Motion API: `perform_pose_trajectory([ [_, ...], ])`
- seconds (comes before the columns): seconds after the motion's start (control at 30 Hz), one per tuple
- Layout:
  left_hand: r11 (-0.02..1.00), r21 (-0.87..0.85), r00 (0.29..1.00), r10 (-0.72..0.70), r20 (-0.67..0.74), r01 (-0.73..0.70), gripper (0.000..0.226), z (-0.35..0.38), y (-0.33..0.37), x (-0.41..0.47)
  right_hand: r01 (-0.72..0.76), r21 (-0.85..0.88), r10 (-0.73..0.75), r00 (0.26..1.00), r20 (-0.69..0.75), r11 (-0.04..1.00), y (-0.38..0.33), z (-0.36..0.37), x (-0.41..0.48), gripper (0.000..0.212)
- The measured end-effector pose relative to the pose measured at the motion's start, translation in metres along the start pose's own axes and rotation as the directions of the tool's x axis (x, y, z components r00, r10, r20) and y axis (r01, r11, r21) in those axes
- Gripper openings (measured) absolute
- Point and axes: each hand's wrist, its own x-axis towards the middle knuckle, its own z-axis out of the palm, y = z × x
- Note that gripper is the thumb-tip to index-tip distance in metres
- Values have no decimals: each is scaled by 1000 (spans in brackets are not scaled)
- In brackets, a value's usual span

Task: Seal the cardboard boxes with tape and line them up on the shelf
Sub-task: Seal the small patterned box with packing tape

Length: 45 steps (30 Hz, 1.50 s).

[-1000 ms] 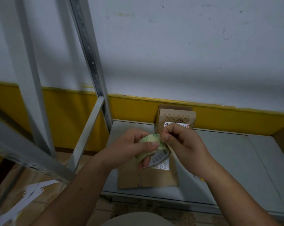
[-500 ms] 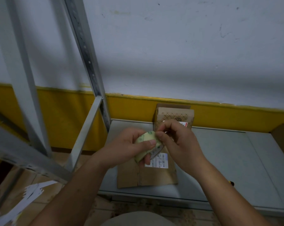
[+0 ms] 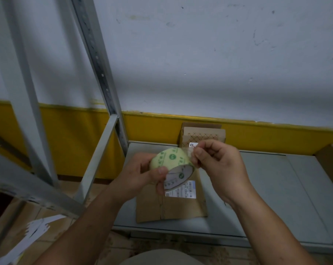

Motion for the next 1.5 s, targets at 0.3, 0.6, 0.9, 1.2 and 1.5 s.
perform_pose_trajectory([
  [0.3,897,374,971,-204,-125,237,20,-6,-6,0,-266,355,220,962,163,896,2,-13,-4,12],
  [0.6,844,459,960,-263,-94,276,24,-10,-3,5,-278,239,290,957,-16,930,21,-20,15,51],
  [0.9,926,253,959,-258,-119,280,24,-12,-30,-5,-187,-44,184,981,-60,981,24,-38,20,28],
  [1.2,672,545,864,-411,-290,502,52,-21,-30,3,-106,-108,91,986,-137,988,32,-46,26,13],
  [1.5,881,301,924,-302,-235,364,34,-42,-39,-10,-115,-188,72,972,-225,975,36,-64,36,11],
])
